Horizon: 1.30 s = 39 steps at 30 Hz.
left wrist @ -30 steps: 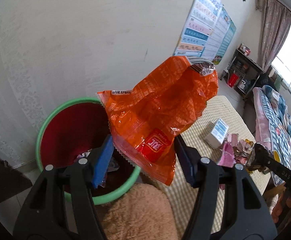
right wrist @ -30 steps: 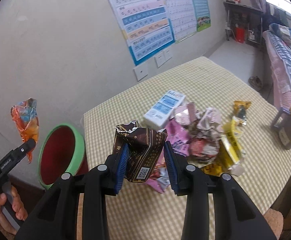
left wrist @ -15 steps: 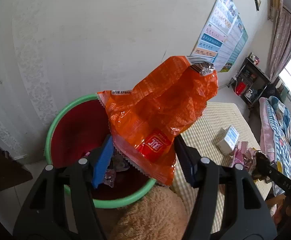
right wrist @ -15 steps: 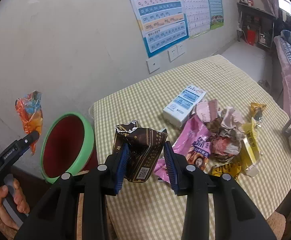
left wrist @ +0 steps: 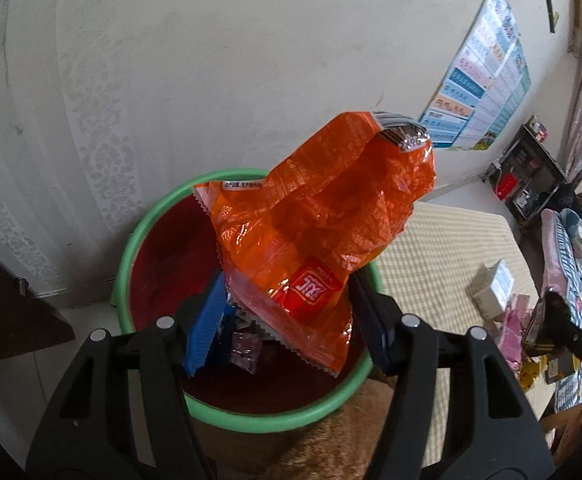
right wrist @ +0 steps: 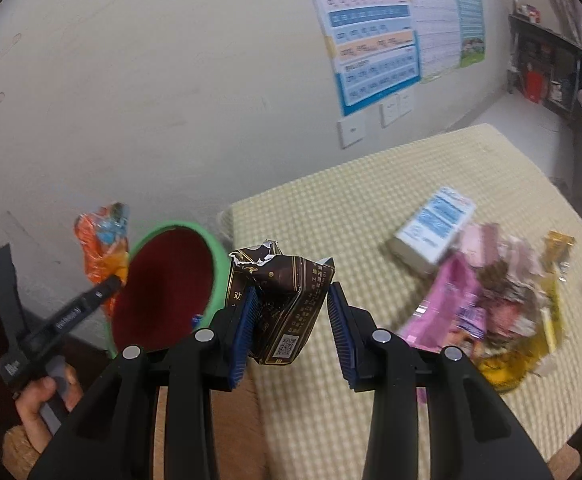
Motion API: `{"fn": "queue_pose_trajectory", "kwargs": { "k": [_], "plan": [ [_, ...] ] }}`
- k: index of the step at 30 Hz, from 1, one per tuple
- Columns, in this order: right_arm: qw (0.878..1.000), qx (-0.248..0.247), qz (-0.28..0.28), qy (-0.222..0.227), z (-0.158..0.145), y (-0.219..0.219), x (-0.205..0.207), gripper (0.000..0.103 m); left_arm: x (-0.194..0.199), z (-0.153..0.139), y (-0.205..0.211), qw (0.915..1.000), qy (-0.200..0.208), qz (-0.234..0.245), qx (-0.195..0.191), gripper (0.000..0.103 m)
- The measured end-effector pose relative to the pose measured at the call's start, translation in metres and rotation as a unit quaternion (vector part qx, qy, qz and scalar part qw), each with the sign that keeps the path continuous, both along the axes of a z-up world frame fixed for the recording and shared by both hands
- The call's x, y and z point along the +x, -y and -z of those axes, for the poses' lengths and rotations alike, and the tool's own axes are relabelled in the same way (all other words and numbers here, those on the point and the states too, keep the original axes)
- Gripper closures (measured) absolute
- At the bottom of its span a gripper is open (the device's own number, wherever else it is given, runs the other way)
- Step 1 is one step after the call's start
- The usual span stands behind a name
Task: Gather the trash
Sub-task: 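Open the left gripper over the bin while the right drops the brown box in, then grasp the pink packet with the left gripper while the right grasps the yellow wrapper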
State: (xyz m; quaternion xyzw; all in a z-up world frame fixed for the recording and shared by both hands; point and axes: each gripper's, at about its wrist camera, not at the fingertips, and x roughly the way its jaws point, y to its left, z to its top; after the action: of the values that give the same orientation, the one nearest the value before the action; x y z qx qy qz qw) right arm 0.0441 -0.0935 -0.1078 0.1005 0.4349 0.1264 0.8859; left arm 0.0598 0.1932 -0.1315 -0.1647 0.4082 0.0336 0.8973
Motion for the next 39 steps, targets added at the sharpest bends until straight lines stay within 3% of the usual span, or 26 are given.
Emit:
{"fn": "queue_pose_trajectory", "kwargs": {
  "k": [18, 20, 22, 25, 32, 39],
  "plan": [
    [0.993, 0.053, -0.098, -0.038, 0.023, -0.102, 0.057, 0.065, 0.004, 0.022, -0.027, 0.9987, -0.032, -0.039, -0.003, 0.042],
    [0.991, 0.059, -0.108, -0.05, 0.029, -0.11, 0.062, 0.065, 0.004, 0.022, -0.03, 0.9984, -0.029, -0.048, -0.007, 0.04],
    [0.991, 0.061, -0.111, -0.054, 0.033, -0.117, 0.062, 0.057, 0.004, 0.022, -0.032, 0.9981, -0.028, -0.054, -0.01, 0.032],
    [0.99, 0.058, -0.114, -0.052, 0.036, -0.12, 0.059, 0.055, 0.005, 0.022, -0.033, 0.998, -0.028, -0.056, -0.01, 0.031],
    [0.995, 0.042, -0.087, -0.039, 0.033, -0.088, 0.04, 0.054, 0.005, 0.018, -0.021, 0.9988, -0.027, -0.04, -0.012, 0.03],
    [0.999, -0.024, 0.023, -0.015, 0.03, 0.017, 0.012, 0.052, 0.007, 0.009, 0.013, 0.9998, -0.019, 0.006, -0.004, 0.03]
  ]
}}
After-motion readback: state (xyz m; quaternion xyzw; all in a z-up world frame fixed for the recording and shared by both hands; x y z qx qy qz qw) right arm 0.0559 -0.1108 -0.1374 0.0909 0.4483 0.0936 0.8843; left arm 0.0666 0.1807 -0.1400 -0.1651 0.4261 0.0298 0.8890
